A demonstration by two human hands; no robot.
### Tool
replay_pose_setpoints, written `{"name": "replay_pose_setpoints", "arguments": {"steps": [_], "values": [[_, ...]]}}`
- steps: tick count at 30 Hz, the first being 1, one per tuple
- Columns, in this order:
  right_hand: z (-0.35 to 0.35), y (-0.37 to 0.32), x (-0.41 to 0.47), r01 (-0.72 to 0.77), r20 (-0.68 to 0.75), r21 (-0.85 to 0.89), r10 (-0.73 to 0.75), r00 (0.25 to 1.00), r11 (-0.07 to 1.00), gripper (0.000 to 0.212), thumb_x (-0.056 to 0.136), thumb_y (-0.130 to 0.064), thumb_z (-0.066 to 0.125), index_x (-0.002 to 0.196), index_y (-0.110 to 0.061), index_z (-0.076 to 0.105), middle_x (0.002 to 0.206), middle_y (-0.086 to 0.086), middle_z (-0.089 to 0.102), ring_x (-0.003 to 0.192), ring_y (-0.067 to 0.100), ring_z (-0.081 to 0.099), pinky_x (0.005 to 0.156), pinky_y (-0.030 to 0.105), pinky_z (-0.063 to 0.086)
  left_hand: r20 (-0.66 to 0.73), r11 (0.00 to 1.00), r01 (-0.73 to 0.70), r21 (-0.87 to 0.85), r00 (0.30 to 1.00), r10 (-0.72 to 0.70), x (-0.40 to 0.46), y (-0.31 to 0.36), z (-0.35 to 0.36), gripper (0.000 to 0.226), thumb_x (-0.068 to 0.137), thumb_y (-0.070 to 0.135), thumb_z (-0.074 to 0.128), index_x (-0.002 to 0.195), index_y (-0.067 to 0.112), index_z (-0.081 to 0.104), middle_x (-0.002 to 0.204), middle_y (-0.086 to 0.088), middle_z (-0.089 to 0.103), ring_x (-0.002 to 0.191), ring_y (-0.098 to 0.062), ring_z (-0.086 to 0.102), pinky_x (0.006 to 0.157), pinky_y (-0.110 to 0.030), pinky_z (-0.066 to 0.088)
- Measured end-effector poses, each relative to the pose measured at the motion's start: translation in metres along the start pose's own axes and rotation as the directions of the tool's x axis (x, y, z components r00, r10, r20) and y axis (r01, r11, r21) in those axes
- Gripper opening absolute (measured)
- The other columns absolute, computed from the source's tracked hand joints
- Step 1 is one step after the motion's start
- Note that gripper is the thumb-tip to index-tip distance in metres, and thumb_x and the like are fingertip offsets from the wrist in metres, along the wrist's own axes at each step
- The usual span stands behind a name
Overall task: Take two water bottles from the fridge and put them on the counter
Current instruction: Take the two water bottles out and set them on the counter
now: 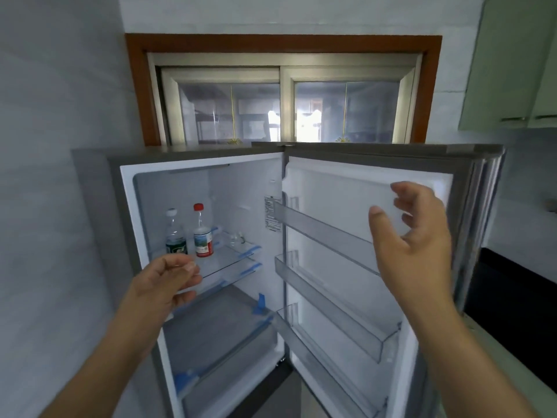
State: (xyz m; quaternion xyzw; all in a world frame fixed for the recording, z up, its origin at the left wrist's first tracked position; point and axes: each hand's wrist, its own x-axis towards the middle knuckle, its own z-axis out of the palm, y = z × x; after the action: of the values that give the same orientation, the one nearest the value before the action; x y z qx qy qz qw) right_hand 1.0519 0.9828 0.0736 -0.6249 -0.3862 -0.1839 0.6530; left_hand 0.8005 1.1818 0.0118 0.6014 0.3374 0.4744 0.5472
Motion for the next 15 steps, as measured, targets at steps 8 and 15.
{"name": "replay_pose_setpoints", "arguments": {"steps": [8,15], "values": [[0.096,0.011,-0.004,-0.078,0.239,0.139,0.043,0.97,0.987,0.013,0.092,-0.025,0.065,0.104,-0.029,0.064,0.105,-0.011,0.068,0.099,0.006,0.064,0.085,0.023,0.051,-0.033,1.0,0.003,0.0,0.999,-0.003,0.057,-0.007,-0.021,0.01,0.096,0.015,0.057,0.1,0.011,0.066,0.107,-0.016,0.071,0.101,-0.033,0.067,0.095,-0.047,0.052],[0.172,0.035,0.004,-0.208,0.388,0.164,0.131,0.912,0.964,0.007,0.09,-0.026,0.066,0.095,-0.031,0.069,0.094,-0.009,0.073,0.089,0.006,0.069,0.075,0.017,0.052,-0.022,0.999,0.021,-0.033,1.0,-0.022,0.112,-0.015,-0.033,0.013,0.096,0.014,0.056,0.101,0.007,0.066,0.105,-0.017,0.071,0.1,-0.033,0.068,0.085,-0.04,0.053]]}}
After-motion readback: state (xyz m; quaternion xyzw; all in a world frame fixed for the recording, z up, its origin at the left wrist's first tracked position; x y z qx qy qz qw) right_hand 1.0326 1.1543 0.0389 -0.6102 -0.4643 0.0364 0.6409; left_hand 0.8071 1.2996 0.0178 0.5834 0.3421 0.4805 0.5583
